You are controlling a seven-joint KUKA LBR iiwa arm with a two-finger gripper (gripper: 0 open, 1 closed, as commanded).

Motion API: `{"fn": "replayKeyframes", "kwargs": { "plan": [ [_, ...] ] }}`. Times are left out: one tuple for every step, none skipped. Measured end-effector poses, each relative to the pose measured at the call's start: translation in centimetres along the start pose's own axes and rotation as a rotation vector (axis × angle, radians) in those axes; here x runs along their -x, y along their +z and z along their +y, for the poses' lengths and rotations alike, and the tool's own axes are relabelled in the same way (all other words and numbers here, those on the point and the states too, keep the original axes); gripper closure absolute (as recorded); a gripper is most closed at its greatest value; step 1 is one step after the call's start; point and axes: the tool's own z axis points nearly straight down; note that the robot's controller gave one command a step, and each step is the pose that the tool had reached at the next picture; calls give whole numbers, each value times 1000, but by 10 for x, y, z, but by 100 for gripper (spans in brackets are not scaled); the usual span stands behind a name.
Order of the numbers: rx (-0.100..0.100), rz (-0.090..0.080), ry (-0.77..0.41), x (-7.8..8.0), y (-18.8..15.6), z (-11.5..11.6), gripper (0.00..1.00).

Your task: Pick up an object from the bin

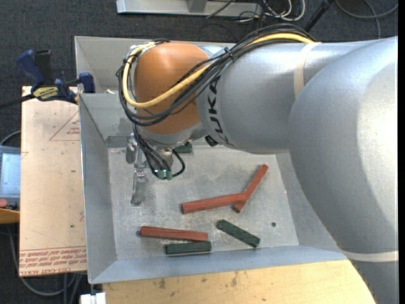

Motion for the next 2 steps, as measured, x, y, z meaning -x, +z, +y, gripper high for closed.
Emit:
{"fn": "replayKeyframes", "kwargs": {
  "plan": [
    [-3,4,-43,-78,107,-66,0],
    [1,-6,26,-99,71,-80,0]
  ]
}}
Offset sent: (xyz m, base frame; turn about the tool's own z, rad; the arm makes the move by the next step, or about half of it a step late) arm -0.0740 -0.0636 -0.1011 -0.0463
